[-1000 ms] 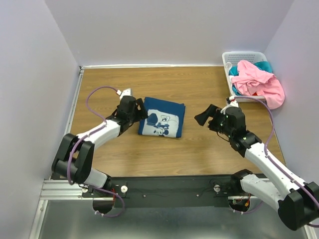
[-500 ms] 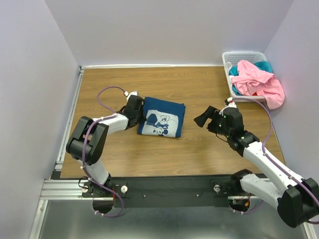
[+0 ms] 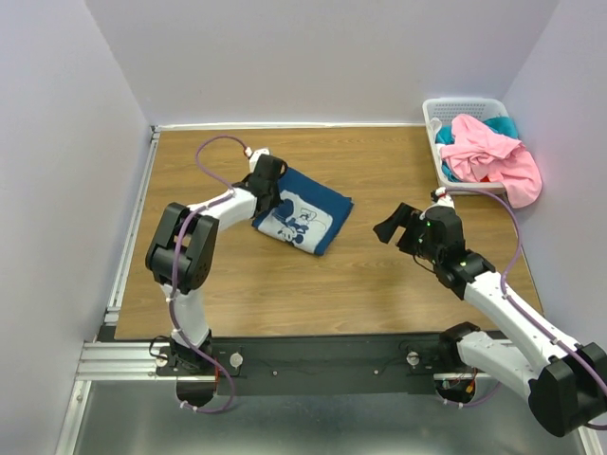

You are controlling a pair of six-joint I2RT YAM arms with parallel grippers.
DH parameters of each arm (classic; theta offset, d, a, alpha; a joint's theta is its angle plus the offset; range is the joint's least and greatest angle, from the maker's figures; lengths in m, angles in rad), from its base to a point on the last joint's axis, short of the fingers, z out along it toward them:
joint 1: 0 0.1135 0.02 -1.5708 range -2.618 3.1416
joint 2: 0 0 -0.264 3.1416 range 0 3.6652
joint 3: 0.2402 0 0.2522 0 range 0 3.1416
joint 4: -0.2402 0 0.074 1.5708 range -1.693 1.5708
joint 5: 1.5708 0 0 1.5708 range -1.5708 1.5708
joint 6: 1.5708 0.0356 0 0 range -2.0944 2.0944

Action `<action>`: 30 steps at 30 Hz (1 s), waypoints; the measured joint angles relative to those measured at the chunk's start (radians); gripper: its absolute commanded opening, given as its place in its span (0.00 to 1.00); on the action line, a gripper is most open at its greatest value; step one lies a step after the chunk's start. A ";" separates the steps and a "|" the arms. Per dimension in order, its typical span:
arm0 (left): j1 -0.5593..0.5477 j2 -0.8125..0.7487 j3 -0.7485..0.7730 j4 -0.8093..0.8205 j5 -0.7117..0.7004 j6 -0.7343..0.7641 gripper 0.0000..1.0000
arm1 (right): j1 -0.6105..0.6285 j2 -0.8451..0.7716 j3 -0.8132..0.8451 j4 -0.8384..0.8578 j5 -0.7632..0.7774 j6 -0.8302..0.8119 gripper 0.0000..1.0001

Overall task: Fold and stack the t-shirts
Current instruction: Neatly place the folded tshirt to the corner

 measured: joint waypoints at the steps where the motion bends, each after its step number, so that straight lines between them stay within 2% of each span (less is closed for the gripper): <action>1: 0.003 0.011 0.031 -0.027 -0.018 0.004 0.00 | 0.000 0.000 0.000 -0.002 0.003 -0.001 1.00; 5: 0.042 0.091 0.188 -0.104 -0.070 0.033 0.00 | 0.000 0.000 0.000 -0.011 0.020 -0.008 1.00; 15: 0.267 0.286 0.516 -0.276 -0.134 0.119 0.00 | 0.000 -0.019 -0.001 -0.014 0.057 -0.024 1.00; 22: 0.394 0.368 0.706 -0.333 -0.134 0.217 0.00 | 0.000 -0.052 -0.002 -0.019 0.081 -0.035 1.00; 30: 0.507 0.457 0.837 -0.352 -0.098 0.297 0.00 | 0.000 -0.059 -0.002 -0.041 0.129 -0.051 1.00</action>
